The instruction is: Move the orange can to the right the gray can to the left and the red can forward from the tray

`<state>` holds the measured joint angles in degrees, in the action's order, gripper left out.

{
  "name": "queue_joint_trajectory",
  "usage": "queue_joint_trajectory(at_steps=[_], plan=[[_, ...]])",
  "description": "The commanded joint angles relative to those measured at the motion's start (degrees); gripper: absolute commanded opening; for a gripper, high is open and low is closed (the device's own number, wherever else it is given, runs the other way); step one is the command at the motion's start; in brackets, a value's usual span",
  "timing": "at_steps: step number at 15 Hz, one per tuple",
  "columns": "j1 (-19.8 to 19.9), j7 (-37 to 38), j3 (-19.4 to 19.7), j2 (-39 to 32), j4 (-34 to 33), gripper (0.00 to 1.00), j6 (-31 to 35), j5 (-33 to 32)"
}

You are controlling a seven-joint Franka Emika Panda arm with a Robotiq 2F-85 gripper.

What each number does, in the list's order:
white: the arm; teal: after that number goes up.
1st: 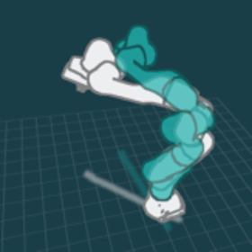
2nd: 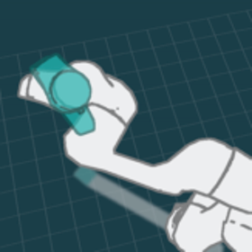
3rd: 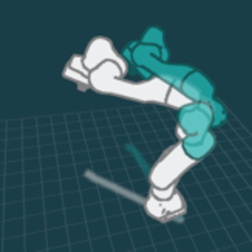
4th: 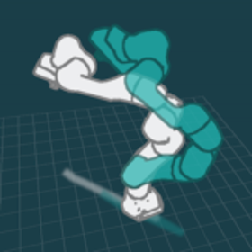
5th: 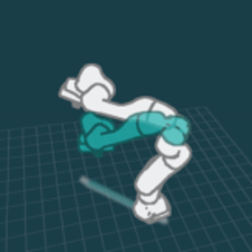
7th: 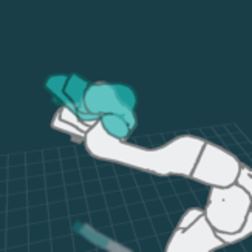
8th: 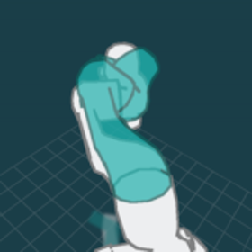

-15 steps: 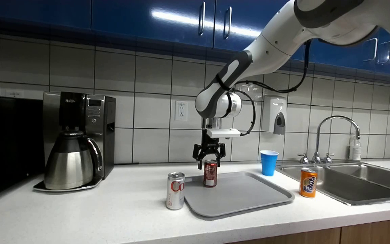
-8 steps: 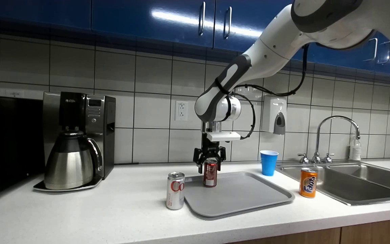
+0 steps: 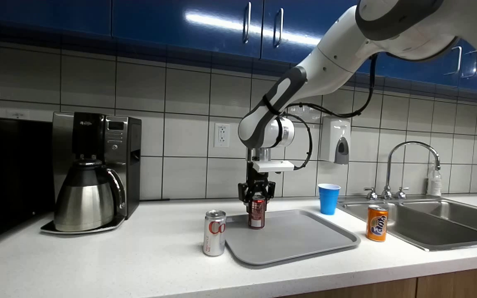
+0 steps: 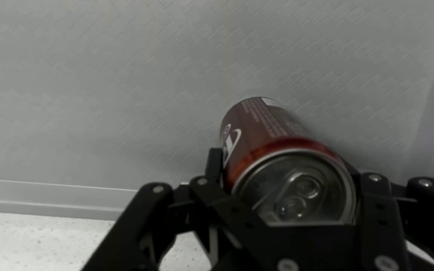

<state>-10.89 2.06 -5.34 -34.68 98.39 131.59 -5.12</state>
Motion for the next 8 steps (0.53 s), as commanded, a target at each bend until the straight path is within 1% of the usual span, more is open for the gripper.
queue_joint_trajectory(at_steps=[1,8], plan=[[-0.3,0.2,0.0,-0.1,-1.4,0.39,-2.6,0.2],[0.6,-1.4,-0.9,1.1,-2.0,0.39,-3.5,1.6]])
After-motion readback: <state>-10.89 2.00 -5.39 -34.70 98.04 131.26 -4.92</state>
